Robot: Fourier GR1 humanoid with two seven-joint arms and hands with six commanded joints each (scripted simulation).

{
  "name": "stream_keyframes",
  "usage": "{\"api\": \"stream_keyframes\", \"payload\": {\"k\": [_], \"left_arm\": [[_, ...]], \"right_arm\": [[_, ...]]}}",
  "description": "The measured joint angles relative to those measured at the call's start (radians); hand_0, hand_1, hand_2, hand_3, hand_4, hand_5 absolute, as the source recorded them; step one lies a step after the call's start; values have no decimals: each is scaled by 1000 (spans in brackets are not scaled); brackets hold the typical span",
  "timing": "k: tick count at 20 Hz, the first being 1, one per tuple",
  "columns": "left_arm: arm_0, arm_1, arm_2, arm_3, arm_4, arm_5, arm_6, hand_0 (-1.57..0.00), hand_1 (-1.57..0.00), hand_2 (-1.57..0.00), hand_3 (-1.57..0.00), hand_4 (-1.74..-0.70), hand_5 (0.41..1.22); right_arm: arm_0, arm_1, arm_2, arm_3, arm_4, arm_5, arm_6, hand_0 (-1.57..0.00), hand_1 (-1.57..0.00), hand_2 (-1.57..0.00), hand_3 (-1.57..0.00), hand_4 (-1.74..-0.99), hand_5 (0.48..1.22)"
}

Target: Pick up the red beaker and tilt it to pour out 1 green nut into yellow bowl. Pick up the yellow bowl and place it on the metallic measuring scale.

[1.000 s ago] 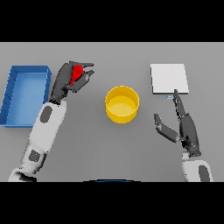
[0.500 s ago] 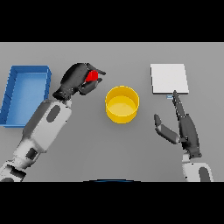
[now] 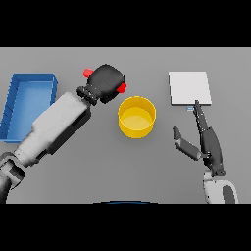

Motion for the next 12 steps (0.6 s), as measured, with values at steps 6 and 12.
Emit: {"api": "stream_keyframes", "payload": {"k": [6,12], "left_arm": [[-137,-25,-169,87,-79,-136,-46,-1571,-1571,-1571,-1571,-1702,1217],[-252,-20,-314,145,-154,-222,-65,-1571,-1571,-1571,-1571,-1730,1220]], "right_arm": [[5,26,5,-2,2,-16,18,1,1,1,1,-1209,654],[-4,17,6,6,21,-24,8,1,1,1,1,-1188,647]]}}
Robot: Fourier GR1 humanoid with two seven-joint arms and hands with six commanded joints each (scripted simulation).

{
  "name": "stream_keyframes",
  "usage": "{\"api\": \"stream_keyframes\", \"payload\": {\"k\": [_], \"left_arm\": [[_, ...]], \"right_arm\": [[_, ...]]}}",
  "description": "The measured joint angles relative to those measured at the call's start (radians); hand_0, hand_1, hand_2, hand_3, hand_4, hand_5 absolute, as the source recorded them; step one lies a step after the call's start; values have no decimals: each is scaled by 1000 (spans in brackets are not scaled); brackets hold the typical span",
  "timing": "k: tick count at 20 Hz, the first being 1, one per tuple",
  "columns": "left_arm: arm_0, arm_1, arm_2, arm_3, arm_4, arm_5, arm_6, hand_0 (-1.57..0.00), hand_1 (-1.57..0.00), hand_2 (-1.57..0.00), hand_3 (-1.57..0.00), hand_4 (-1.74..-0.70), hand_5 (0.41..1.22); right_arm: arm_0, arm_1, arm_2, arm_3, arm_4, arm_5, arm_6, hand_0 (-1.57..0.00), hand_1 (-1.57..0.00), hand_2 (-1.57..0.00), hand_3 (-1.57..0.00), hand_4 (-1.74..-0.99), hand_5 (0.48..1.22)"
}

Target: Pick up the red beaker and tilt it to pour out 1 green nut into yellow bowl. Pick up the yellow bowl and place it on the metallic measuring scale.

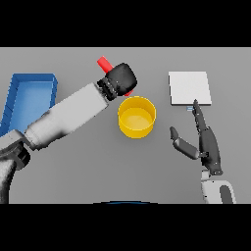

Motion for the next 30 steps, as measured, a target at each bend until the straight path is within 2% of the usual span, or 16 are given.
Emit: {"api": "stream_keyframes", "payload": {"k": [1,5,10,11,14,18,21,22,24,26,27,28,30], "left_arm": [[-14,-15,-29,20,-21,7,8,-1571,-1571,-1571,-1571,-1733,1220],[-53,-21,-129,53,-74,41,-42,-1571,-1571,-1571,-1571,-1735,1221],[-133,-50,-253,80,-151,44,-60,-1571,-1571,-1571,-1571,-1734,1221],[-141,-53,-275,93,-163,52,-62,-1571,-1571,-1571,-1571,-1733,1221],[-173,-71,-320,111,-180,56,-71,-1571,-1571,-1571,-1571,-1727,1221],[-203,-101,-381,122,-199,50,-66,-1571,-1571,-1571,-1571,-1720,1221],[-278,-78,-395,133,-185,53,-135,-1571,-1571,-1571,-1571,-1721,1221],[-310,-74,-388,153,-177,57,-139,-1571,-1571,-1571,-1571,-1721,1221],[-378,-41,-392,185,-187,83,-129,-1571,-1571,-1571,-1571,-1725,1221],[-436,-7,-349,214,-143,95,-140,-1571,-1571,-1571,-1179,-1731,1221],[-453,11,-330,248,-128,129,-131,-1571,-1571,-1571,-1257,-1726,1221],[-490,19,-295,303,-103,142,-103,-1571,-1571,-1571,-1320,-1727,1221],[-527,48,-206,388,-13,153,-87,-1571,-1571,-1571,-1410,-1729,1221]], "right_arm": [[-6,-7,-3,6,10,-6,19,1,1,1,1,-1183,643],[10,5,-2,-23,-1,-9,11,1,1,1,1,-1169,624],[12,0,-6,-19,5,-14,11,1,1,1,1,-1153,627],[-1,1,-3,-14,15,-20,26,1,1,1,1,-1157,629],[20,2,8,-18,29,-21,-9,1,1,1,1,-1160,635],[-2,3,0,-6,31,-31,22,1,1,1,1,-1154,635],[5,9,4,-15,19,-22,1,1,1,1,1,-1157,638],[-6,5,-5,-5,7,-17,11,1,1,1,1,-1147,642],[4,4,-2,-7,-5,-3,-11,1,1,1,1,-1154,654],[-2,2,-1,6,7,-10,-21,1,1,1,1,-1160,660],[-3,6,6,5,15,-12,-26,1,1,1,1,-1160,663],[-16,3,6,8,20,-13,-12,1,1,1,1,-1161,661],[-12,14,12,5,10,-8,-27,1,1,1,1,-1156,658]]}}
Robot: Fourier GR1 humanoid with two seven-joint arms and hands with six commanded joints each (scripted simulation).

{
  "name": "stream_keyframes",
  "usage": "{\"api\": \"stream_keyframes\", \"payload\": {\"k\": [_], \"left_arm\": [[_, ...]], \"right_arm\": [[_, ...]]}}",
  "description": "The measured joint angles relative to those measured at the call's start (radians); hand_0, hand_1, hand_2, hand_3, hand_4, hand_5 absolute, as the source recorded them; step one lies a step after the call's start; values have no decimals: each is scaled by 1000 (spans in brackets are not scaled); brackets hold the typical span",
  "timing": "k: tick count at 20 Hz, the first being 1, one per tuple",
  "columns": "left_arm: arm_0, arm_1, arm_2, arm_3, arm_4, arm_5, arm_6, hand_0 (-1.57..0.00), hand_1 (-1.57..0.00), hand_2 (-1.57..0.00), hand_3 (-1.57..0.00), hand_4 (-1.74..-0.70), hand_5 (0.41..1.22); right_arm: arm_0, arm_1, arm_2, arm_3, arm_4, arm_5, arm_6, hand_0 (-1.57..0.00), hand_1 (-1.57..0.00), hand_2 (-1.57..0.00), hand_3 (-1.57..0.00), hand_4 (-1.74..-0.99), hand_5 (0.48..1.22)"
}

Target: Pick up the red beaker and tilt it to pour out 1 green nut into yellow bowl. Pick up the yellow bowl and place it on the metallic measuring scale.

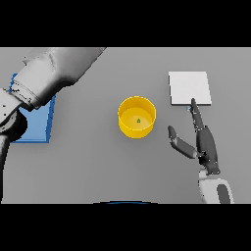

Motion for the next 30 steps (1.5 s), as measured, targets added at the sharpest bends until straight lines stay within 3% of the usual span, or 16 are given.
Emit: {"api": "stream_keyframes", "payload": {"k": [2,5,10,15,16,21,27,30], "left_arm": [[-25,18,127,83,128,6,41,-1571,-1571,-1571,-1468,-1734,1221],[-11,95,329,178,354,32,108,-1571,-1571,-1571,-1402,-1737,1221],[84,224,548,293,646,131,165,-1571,-1571,-1571,-1499,-1740,1221],[260,284,643,294,841,265,261,-1571,-1571,-1571,-1547,-1741,1221],[294,296,664,297,883,290,322,-1571,-1571,-1571,-1552,-1741,1221],[478,341,722,149,1051,367,418,-1571,-1571,-1571,-1428,-1741,1221],[803,417,722,-266,1214,527,576,-1571,-1571,-1571,-1376,-1741,1221],[928,441,706,-428,1264,617,622,-1571,-1571,-1571,-1393,-1741,1221]], "right_arm": [[-11,4,-2,17,10,-13,15,1,1,1,1,-1146,641],[-17,-3,12,30,65,-40,13,1,1,1,1,-1142,630],[-22,9,-9,25,-41,14,-21,1,1,1,1,-1081,631],[-23,-13,-8,19,-64,52,-9,1,1,1,1,-1148,663],[-23,-14,-7,13,-63,52,-15,1,1,1,1,-1157,666],[-38,-26,-2,36,-34,43,-27,1,1,1,1,-1191,702],[-33,-46,-9,36,-32,48,-32,1,1,1,1,-1205,704],[-35,-36,-7,38,-29,40,-29,1,1,1,1,-1201,693]]}}
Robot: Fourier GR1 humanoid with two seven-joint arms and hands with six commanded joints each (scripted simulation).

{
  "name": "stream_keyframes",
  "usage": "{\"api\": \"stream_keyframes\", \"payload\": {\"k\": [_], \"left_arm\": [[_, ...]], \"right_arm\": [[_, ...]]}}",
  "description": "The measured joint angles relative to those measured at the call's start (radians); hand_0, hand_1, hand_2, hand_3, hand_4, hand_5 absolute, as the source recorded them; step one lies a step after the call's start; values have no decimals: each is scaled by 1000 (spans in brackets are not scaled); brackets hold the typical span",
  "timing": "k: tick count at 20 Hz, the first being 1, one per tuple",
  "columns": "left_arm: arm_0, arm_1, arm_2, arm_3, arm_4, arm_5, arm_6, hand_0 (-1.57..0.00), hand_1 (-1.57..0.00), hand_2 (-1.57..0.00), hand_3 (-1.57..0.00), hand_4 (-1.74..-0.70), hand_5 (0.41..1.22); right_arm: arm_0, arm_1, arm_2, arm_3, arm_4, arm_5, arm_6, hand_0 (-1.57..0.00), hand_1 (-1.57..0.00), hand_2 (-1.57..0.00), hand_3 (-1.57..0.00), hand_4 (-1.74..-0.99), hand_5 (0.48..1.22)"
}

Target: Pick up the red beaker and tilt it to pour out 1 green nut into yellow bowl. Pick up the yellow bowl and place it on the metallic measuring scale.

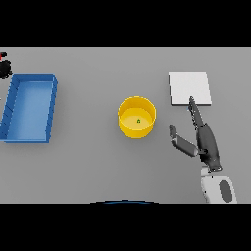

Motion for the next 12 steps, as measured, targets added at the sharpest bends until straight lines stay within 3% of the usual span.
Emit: {"api": "stream_keyframes", "payload": {"k": [2,6,7,9,10,12], "left_arm": [[54,1,-32,-84,16,50,47,-1571,-1571,-1571,-1383,-1741,1221],[133,35,-88,-177,97,84,79,-1571,-1571,-1571,-1366,-1735,955],[140,52,-103,-195,123,65,78,-1571,-1571,-1571,-1407,-1661,888],[150,86,-141,-245,169,27,68,-1571,-1545,-1489,-1238,-1311,774],[156,108,-159,-278,160,-21,48,-1495,-1380,-1311,-1098,-1155,740],[181,137,-155,-319,189,-111,-28,-1003,-883,-839,-707,-933,697]], "right_arm": [[8,5,1,0,-5,2,4,1,1,1,1,-1186,687],[-2,1,-4,6,-9,3,17,1,1,1,1,-1168,679],[-2,8,2,18,-1,0,19,1,1,1,1,-1165,678],[-14,9,1,16,1,-4,22,1,1,1,1,-1163,671],[-13,6,-1,12,-2,-3,22,1,1,1,1,-1159,669],[-9,-1,-1,10,2,-3,23,1,1,1,1,-1162,671]]}}
